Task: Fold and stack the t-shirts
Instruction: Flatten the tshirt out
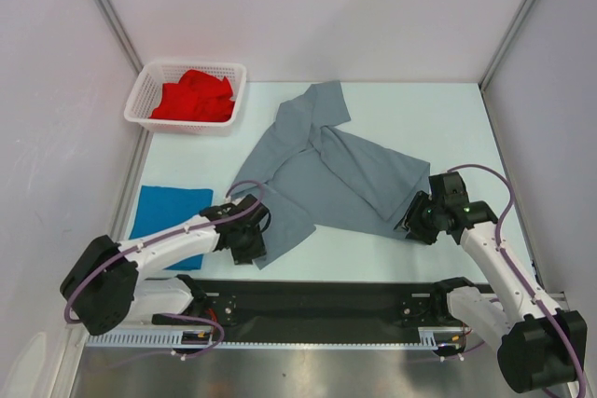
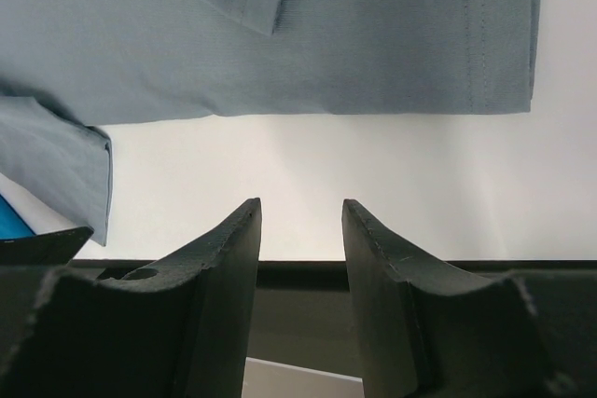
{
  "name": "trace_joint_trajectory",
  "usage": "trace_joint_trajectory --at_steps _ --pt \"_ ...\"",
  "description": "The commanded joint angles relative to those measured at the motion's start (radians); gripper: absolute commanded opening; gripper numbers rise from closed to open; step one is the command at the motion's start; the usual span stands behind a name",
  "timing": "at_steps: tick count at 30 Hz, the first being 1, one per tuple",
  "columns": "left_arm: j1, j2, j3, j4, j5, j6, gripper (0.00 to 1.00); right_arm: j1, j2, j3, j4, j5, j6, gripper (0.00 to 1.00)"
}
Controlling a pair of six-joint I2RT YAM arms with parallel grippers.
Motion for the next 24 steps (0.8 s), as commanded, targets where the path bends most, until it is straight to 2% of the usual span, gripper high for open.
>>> trace_joint_trajectory --at_steps 1,8,13,15,16,17,24 --pt "0.004 0.036 0.036 0.008 -0.01 0.022 0.45 -0.006 -0.01 -0.003 0.002 -0.004 0.005 0.46" --pt "0.004 0.025 -0.016 0.025 0.018 -0.007 0.39 -0.009 0.019 0.015 -0.016 0.019 0.015 0.46" --pt "0.01 0.039 -0.055 0.074 0.015 0.016 0.31 -0.012 0.041 0.029 -0.033 0.045 0.031 0.48" --pt "0.031 0.045 -0.062 0.089 0.009 0.03 0.19 -0.014 0.039 0.028 -0.033 0.048 0.047 0.48" --pt "0.036 0.044 -0.061 0.083 0.0 0.044 0.07 -0.015 0.042 0.02 -0.031 0.048 0.054 0.48" --pt "0.047 0.032 -0.047 0.071 -0.009 0.051 0.0 -0.015 0.044 0.017 -0.03 0.044 0.064 0.49" --pt "0.113 -0.122 0.125 -0.13 -0.117 0.156 0.0 -0.041 0.074 0.003 -0.044 0.103 0.092 0.49"
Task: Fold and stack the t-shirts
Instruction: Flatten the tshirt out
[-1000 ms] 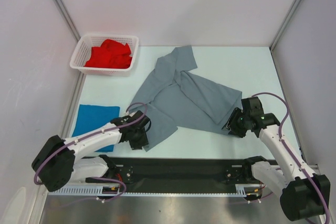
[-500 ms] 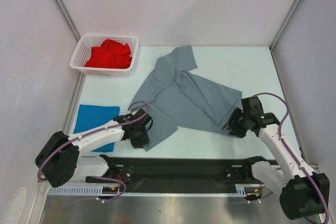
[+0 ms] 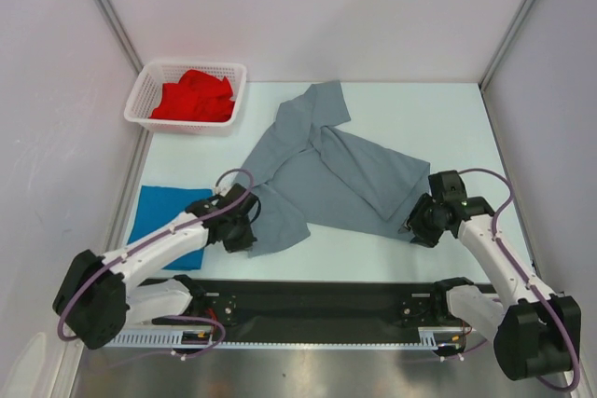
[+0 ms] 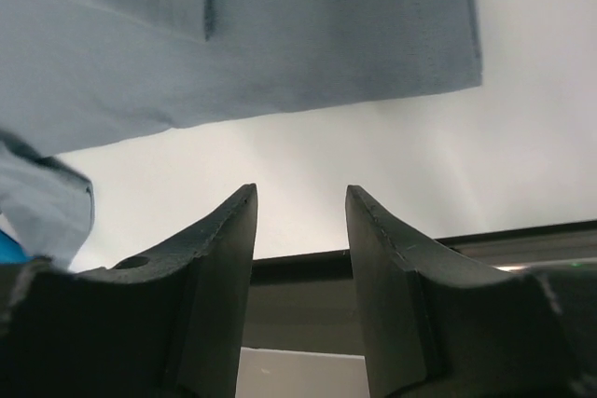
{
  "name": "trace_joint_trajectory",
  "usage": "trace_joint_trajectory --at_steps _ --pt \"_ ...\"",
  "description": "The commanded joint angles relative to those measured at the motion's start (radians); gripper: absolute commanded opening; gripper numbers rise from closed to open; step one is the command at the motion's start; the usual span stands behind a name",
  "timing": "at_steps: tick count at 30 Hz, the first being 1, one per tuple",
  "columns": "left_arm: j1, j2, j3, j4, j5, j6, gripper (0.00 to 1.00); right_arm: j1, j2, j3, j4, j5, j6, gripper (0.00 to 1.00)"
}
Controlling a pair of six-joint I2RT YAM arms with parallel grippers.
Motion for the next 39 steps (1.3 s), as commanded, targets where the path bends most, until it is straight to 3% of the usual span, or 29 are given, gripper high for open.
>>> trace_joint_trajectory --at_steps 1,5,7,8,10,12,15,32,35,38,39 --pt "0.052 -0.083 0.132 -0.096 -0.086 0.104 0.0 -0.025 0.012 0.003 -0.024 0.073 0.037 0.48" --pt "0.075 -0.112 0.18 -0.092 -0.062 0.147 0.0 -0.102 0.004 -0.017 -0.018 0.112 0.098 0.4" --pt "0.075 -0.127 0.172 -0.072 -0.034 0.147 0.0 -0.152 -0.005 -0.047 0.017 0.112 0.131 0.28" --pt "0.075 -0.138 0.161 -0.046 -0.004 0.144 0.0 -0.154 -0.002 -0.053 0.032 0.112 0.14 0.27" --pt "0.074 -0.167 0.134 -0.016 0.026 0.136 0.0 -0.209 0.021 -0.073 0.04 0.112 0.163 0.29" --pt "0.075 -0.176 0.126 -0.001 0.041 0.136 0.0 -0.231 0.036 -0.09 0.061 0.112 0.167 0.39" --pt "0.075 -0.173 0.132 0.008 0.062 0.144 0.0 -0.245 0.056 -0.113 0.1 0.112 0.169 0.41" --pt "0.075 -0.199 0.2 -0.044 0.069 0.219 0.0 -0.246 0.124 -0.207 0.225 0.176 0.261 0.39" --pt "0.075 -0.211 0.212 -0.055 0.061 0.23 0.01 -0.246 0.145 -0.205 0.244 0.184 0.258 0.34" --pt "0.075 -0.219 0.232 -0.074 0.047 0.245 0.0 -0.246 0.152 -0.204 0.249 0.184 0.249 0.15" --pt "0.075 -0.221 0.241 -0.081 0.044 0.256 0.01 -0.246 0.147 -0.199 0.242 0.179 0.24 0.0"
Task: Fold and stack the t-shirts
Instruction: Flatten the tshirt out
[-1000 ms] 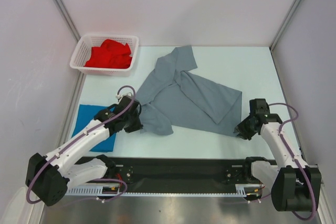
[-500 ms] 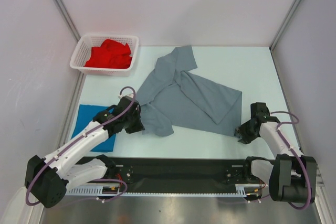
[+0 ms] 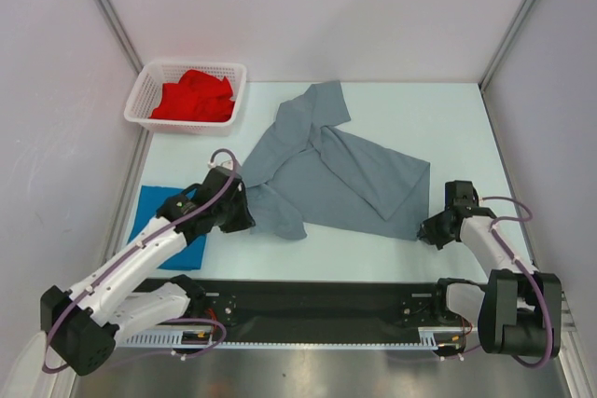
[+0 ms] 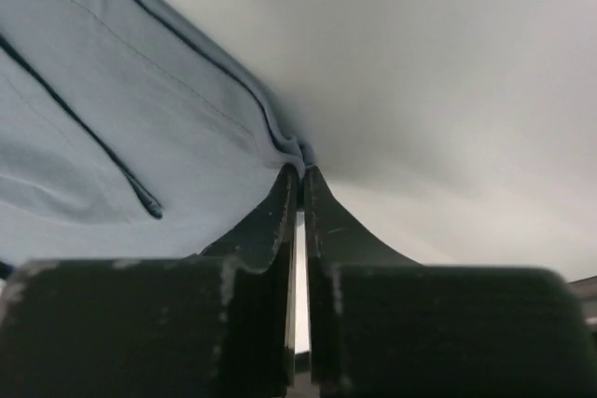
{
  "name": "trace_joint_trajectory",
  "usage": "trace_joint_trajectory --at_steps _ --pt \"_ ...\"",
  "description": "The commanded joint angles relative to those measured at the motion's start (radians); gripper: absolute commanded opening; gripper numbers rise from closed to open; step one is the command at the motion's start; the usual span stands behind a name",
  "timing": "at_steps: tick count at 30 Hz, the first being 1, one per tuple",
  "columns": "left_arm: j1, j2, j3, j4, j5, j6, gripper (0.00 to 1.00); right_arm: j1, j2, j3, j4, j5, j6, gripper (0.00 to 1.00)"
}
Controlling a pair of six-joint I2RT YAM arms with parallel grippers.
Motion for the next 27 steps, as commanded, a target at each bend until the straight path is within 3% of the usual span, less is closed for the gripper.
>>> trace_joint_trajectory --at_steps 1,5,9,21,24,27 --pt "0.007 -0.027 0.085 -0.037 -0.019 0.05 0.0 -0.003 0.01 -0.008 -0.021 0.066 -0.02 0.0" --pt "0.012 -0.027 0.22 -0.08 -0.066 0.094 0.0 0.0 -0.089 0.106 -0.135 0.061 -0.069 0.0" --pt "0.03 0.006 0.464 -0.091 -0.144 0.163 0.0 0.0 -0.161 0.291 -0.223 0.064 -0.161 0.0" --pt "0.079 0.221 1.074 0.234 -0.082 0.471 0.0 -0.011 0.006 0.937 -0.21 0.096 -0.383 0.0" --pt "0.119 0.296 1.23 0.248 -0.085 0.488 0.0 -0.028 0.038 1.104 -0.207 0.126 -0.408 0.0" --pt "0.151 0.388 1.487 0.24 -0.1 0.492 0.0 -0.052 0.113 1.268 -0.246 0.141 -0.411 0.0"
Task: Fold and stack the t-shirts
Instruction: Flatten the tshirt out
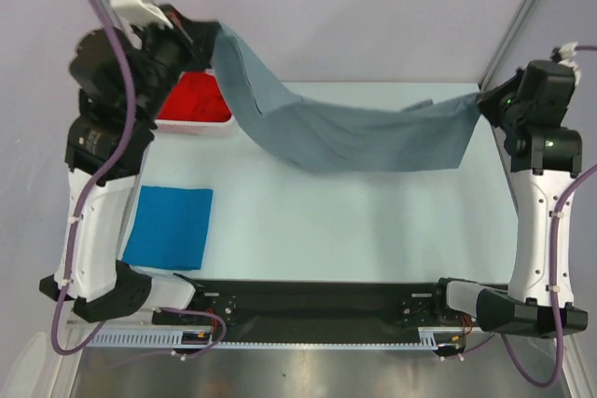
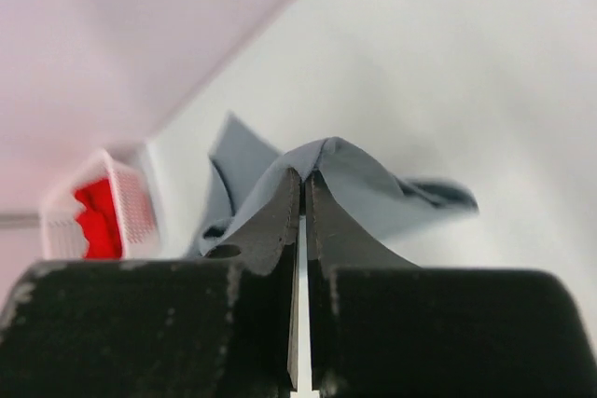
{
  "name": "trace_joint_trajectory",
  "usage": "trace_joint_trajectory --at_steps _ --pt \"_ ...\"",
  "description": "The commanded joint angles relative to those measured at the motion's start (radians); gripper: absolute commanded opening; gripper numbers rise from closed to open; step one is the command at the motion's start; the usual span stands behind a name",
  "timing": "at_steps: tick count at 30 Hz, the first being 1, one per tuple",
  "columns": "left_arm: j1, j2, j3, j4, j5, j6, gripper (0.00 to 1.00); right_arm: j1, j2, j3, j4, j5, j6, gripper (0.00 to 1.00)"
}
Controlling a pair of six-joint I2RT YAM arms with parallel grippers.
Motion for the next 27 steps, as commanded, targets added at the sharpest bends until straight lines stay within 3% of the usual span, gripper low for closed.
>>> trace_joint_trajectory --at_steps 1,3,6,9,14,20,27 --pt "0.058 0.055 0.258 0.096 -0.015 0.047 0.0 -0.036 0.046 0.176 -0.005 0.035 -0.038 0.0" --pt "0.112 0.1 0.349 0.11 -0.003 0.015 0.0 -0.07 0.066 0.264 0.005 0.021 -0.019 0.0" --pt "0.19 0.106 0.345 0.18 0.042 -0.057 0.0 -0.173 0.113 0.324 0.031 -0.059 0.017 0.0" --pt "0.231 0.129 0.335 0.199 0.109 -0.112 0.0 -0.237 0.21 0.44 -0.047 -0.191 0.041 0.0" --pt "0.241 0.101 0.303 0.271 0.146 -0.137 0.0 -0.244 0.202 0.488 0.01 -0.206 0.038 0.0" --pt "0.245 0.121 0.424 0.338 0.23 -0.175 0.0 -0.247 0.229 0.614 -0.024 -0.259 0.067 0.0" --pt "0.245 0.011 0.414 0.421 0.264 -0.156 0.0 -0.273 0.192 0.816 -0.059 -0.271 0.041 0.0"
